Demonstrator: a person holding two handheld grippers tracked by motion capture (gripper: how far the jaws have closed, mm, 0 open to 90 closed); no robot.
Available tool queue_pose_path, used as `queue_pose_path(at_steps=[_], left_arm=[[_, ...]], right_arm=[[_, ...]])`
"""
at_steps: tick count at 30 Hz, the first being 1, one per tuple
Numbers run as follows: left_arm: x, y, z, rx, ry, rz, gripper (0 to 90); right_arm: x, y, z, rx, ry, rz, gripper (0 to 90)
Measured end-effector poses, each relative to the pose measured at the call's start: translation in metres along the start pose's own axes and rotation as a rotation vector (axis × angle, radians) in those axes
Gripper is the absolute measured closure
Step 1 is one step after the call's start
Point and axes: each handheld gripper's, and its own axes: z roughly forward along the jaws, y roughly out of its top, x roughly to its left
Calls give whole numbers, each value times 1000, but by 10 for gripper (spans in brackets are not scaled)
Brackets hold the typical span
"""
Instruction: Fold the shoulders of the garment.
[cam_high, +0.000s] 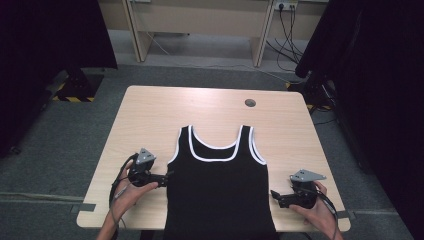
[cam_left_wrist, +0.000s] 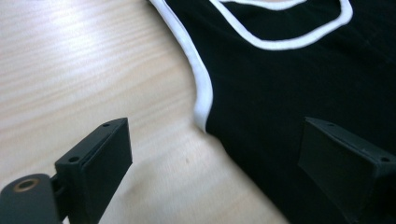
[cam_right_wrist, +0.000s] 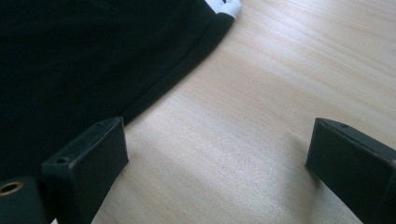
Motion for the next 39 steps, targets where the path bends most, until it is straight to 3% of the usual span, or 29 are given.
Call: queue_pose_path(at_steps=[6, 16, 29, 39], left_arm=[[2, 18, 14, -3, 4, 4, 96], [5, 32, 30, 3, 17, -1, 103], [3, 61, 58, 7, 27, 0, 116], [-1, 81, 84, 55, 44, 18, 144]], right_arm=[[0, 0, 0, 0, 0, 0, 55], [0, 0, 0, 0, 2, -2, 53], [-1, 0, 0, 2, 5, -5, 49], [-1, 1, 1, 2, 6, -3, 48]])
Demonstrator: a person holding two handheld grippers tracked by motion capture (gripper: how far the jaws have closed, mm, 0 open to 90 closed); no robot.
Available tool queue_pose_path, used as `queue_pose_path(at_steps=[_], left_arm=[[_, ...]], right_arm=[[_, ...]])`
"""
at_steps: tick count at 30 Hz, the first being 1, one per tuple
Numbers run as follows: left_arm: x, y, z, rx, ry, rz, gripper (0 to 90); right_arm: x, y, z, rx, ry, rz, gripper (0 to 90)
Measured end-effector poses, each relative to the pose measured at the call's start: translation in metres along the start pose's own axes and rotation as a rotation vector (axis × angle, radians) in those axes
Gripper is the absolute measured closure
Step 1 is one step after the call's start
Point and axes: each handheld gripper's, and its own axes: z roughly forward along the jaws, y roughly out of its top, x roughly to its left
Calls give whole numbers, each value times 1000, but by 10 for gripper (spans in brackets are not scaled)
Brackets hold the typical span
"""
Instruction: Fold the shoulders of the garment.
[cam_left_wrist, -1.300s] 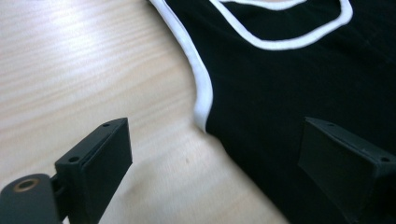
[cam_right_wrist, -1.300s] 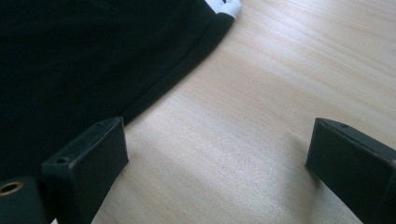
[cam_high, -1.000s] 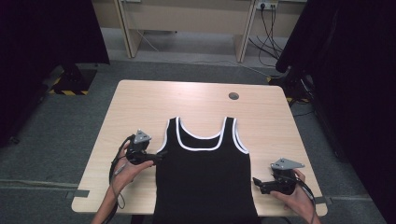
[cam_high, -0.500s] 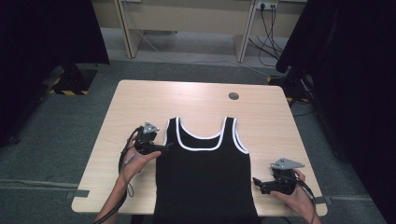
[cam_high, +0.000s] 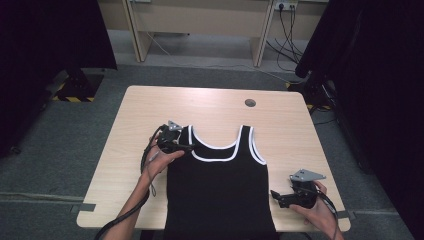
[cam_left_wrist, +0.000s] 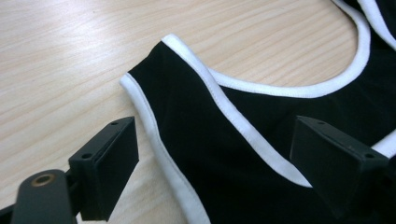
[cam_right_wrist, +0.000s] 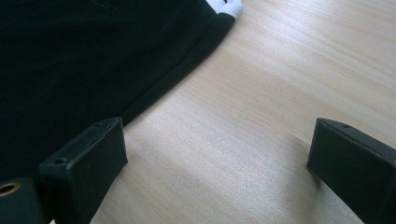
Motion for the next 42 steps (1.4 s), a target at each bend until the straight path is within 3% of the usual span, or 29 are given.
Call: queue_pose_path(at_steps=[5, 14, 16, 17, 21, 27, 32, 33, 34, 35, 39, 42], left_arm=[[0, 4, 15, 35, 12, 0, 145], [-1, 10, 29, 38, 33, 13, 225], [-3, 10, 32, 52, 45, 43, 312], [-4, 9, 31, 41, 21, 33, 422], [-9, 8, 30, 32, -4, 53, 632], [-12, 9, 29, 45, -20, 47, 789], [-14, 9, 25, 24, -27, 41, 808], [-15, 11, 20, -12, -46, 55, 809], [-15, 11, 20, -12, -46, 55, 808], [-17, 12, 15, -15, -44, 41, 808], [-30, 14, -8, -47, -61, 65, 803], [-37, 12, -17, -57, -65, 74, 798]], right_arm=[[0, 0, 0, 0, 0, 0, 47], [0, 0, 0, 0, 1, 0, 47], [0, 0, 0, 1, 1, 0, 47], [0, 0, 0, 0, 1, 0, 47], [0, 0, 0, 0, 1, -1, 47], [0, 0, 0, 0, 1, -1, 47], [0, 0, 0, 1, 1, 0, 46], [0, 0, 0, 1, 1, -1, 45], [0, 0, 0, 0, 2, -2, 44], [0, 0, 0, 1, 2, -2, 44], [0, 0, 0, 1, 2, -2, 44], [0, 0, 0, 1, 2, -2, 44]])
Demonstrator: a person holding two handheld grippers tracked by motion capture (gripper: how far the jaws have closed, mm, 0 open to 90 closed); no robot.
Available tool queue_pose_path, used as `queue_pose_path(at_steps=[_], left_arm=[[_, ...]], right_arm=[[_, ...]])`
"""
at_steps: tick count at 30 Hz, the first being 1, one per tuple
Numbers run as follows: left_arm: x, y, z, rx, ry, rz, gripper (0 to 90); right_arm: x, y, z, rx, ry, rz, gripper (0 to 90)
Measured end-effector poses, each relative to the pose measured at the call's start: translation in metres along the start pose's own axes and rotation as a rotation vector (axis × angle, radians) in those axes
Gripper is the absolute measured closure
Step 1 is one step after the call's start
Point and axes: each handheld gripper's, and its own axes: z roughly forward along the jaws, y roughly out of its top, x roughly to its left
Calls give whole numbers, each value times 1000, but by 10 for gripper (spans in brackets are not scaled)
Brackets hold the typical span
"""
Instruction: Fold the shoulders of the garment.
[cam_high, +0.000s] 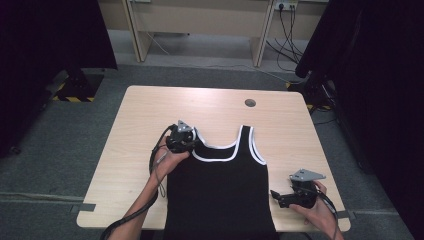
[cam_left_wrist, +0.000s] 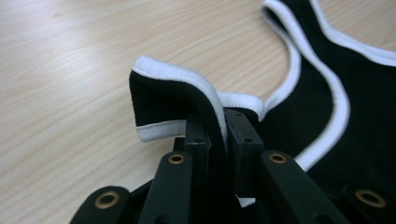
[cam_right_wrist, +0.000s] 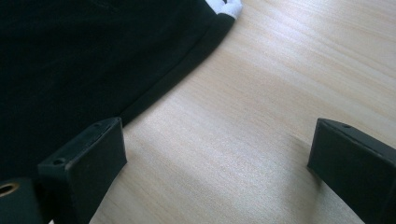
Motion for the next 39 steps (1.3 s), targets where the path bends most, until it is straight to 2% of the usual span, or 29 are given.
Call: queue_pose_path(at_steps=[1, 2, 3, 8, 9, 10, 11, 15, 21, 24, 26, 29, 30, 34, 36, 37, 38, 39], left_arm=[[-9, -3, -6, -3, -5, 16, 795], [-9, -3, -6, -3, -5, 16, 791], [-17, -8, -11, 0, -7, 21, 786], [-29, -22, -17, 12, -21, 25, 756], [-33, -29, -20, 26, -35, 27, 711], [-33, -29, -20, 26, -35, 27, 682], [-37, -31, -25, 32, -53, 28, 655], [-38, -28, -36, 13, -79, 15, 532], [-32, -19, -40, -14, -74, -8, 443], [-28, -13, -29, 9, -71, -13, 404], [-20, -5, -11, 31, -82, -54, 386], [-11, 1, 6, 51, -73, -68, 400], [-11, 1, 6, 51, -73, -68, 431], [0, 1, 25, 83, -80, -76, 499], [1, 0, 28, 84, -88, -78, 594], [1, -2, 31, 80, -126, -90, 648], [1, -2, 31, 80, -126, -90, 704], [0, -3, 31, 81, -131, -79, 704]], right_arm=[[0, 0, 0, 0, 0, 0, 44], [0, 0, 0, 0, 0, 0, 44], [0, 0, 0, 0, 0, -1, 44], [0, 0, 0, 0, 0, 0, 44], [0, 0, 0, 0, 0, 0, 44], [0, 0, 0, 0, 0, 0, 44], [0, 0, 0, 0, 0, 0, 44], [0, 0, 0, 0, 0, -1, 43], [0, 0, 0, 1, 0, -1, 43], [0, 0, 0, 1, 0, -1, 42], [0, 0, 0, 1, 0, -1, 43], [0, 0, 0, 0, 0, -2, 43], [0, 0, 0, 1, 0, 0, 42], [0, 0, 0, 1, 1, -3, 41], [0, 0, 0, 0, 1, -4, 41], [0, 0, 0, 1, 1, -3, 41], [0, 0, 0, 1, 1, -3, 41], [0, 0, 0, 1, 1, -4, 41]])
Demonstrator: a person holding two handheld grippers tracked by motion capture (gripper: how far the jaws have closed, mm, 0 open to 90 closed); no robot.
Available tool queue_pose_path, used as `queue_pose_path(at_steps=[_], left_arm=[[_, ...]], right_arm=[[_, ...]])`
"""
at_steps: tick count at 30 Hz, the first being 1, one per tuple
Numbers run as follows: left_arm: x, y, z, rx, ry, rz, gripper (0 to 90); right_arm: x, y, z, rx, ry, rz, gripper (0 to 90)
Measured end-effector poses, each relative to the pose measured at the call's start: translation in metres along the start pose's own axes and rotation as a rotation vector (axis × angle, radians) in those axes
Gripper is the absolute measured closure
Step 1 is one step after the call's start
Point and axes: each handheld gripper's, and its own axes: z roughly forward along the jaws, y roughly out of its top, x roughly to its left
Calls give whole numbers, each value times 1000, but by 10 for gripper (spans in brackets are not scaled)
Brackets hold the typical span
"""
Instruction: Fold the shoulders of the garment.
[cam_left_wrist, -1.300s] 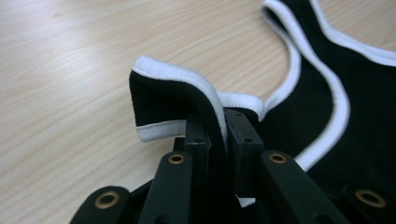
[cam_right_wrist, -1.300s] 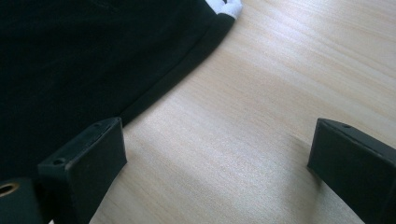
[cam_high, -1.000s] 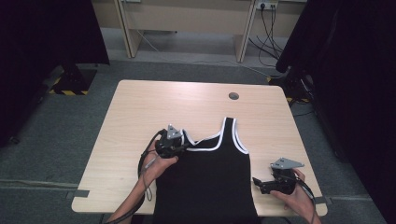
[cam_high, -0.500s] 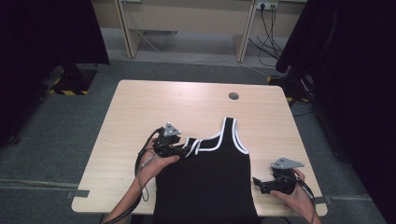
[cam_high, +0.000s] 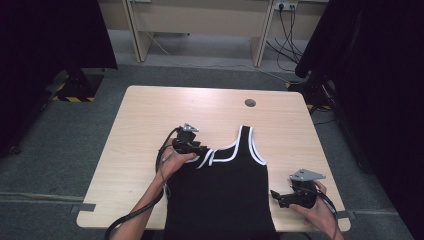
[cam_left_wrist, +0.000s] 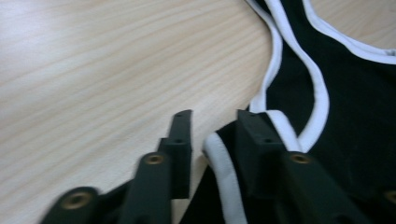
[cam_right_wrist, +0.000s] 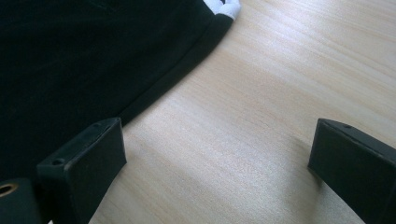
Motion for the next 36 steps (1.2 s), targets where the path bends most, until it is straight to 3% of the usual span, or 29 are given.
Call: queue_pose_path(at_steps=[1, 2, 6, 7, 8, 10, 11, 17, 19, 22, 25, 29, 33, 34, 36], left_arm=[[-3, -1, -3, -7, 4, 26, 797], [-3, -1, -3, -7, 4, 26, 823], [-11, 1, -20, -51, 2, 51, 842], [-18, 0, -33, -86, -9, 61, 842], [-18, 0, -33, -86, -9, 61, 841], [-29, -7, -53, -122, -17, 86, 841], [-29, -7, -53, -122, -17, 86, 840], [-48, -38, -80, -147, 2, 144, 837], [-50, -43, -83, -147, 1, 146, 838], [-59, -67, -88, -136, 6, 159, 835], [-63, -80, -88, -121, 13, 160, 825], [-68, -104, -85, -73, 7, 161, 780], [-69, -106, -87, -78, 8, 157, 672], [-70, -104, -89, -92, 15, 153, 672], [-71, -96, -94, -123, 29, 152, 586]], right_arm=[[0, 0, 0, 1, 0, 1, 40], [0, 0, 0, 1, 0, 0, 40], [0, 0, 0, 1, 0, 0, 40], [0, 0, 0, 1, 0, 0, 40], [0, 0, 0, 1, 0, 0, 40], [0, 0, 0, 1, 0, 0, 39], [0, 0, 0, 1, 0, 0, 39], [0, 0, 0, 1, -1, 2, 38], [0, 0, 0, 1, -1, 3, 38], [0, 1, 0, 1, -1, 3, 38], [0, 1, 1, 1, -2, 3, 38], [0, 1, 1, 1, -2, 4, 38], [0, 1, 1, 1, -3, 5, 38], [0, 1, 1, 1, -3, 5, 38], [0, 1, 1, 1, -4, 5, 38]])
